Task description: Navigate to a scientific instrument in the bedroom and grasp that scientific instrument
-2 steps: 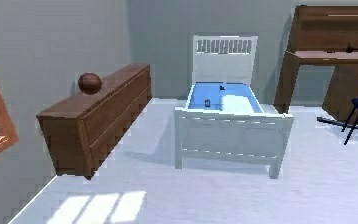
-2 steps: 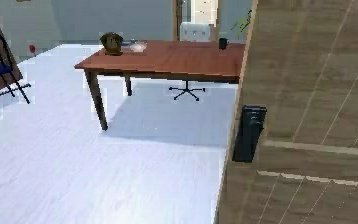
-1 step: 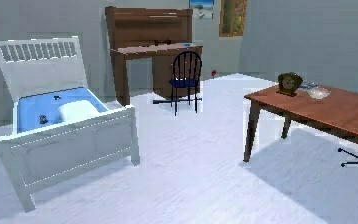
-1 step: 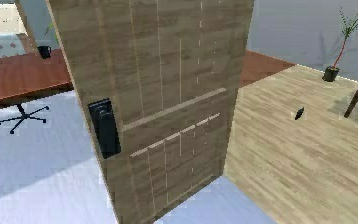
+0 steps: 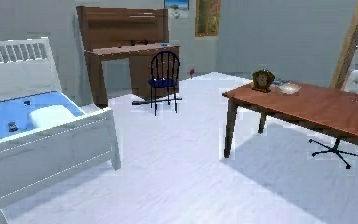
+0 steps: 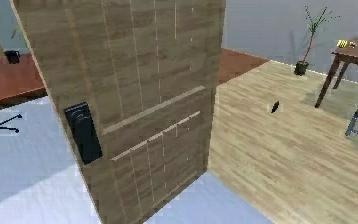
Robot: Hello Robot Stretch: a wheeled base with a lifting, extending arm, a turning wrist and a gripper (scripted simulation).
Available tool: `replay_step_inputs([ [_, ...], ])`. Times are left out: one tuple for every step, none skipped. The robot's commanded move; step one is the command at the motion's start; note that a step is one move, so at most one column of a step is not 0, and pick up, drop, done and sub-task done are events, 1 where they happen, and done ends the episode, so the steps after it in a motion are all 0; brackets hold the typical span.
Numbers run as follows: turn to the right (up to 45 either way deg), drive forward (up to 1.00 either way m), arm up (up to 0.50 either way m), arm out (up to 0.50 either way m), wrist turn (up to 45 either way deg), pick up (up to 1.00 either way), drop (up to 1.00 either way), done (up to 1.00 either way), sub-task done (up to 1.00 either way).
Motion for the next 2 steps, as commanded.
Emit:
replay_step_inputs([
  [0.0, 1.00, 0.00, 0.00, 0.0, 0.00, 0.00, 0.00, 0.00],
  [3.0, 0.00, 0.00, 0.00, 0.0, 0.00, 0.00, 0.00, 0.00],
])
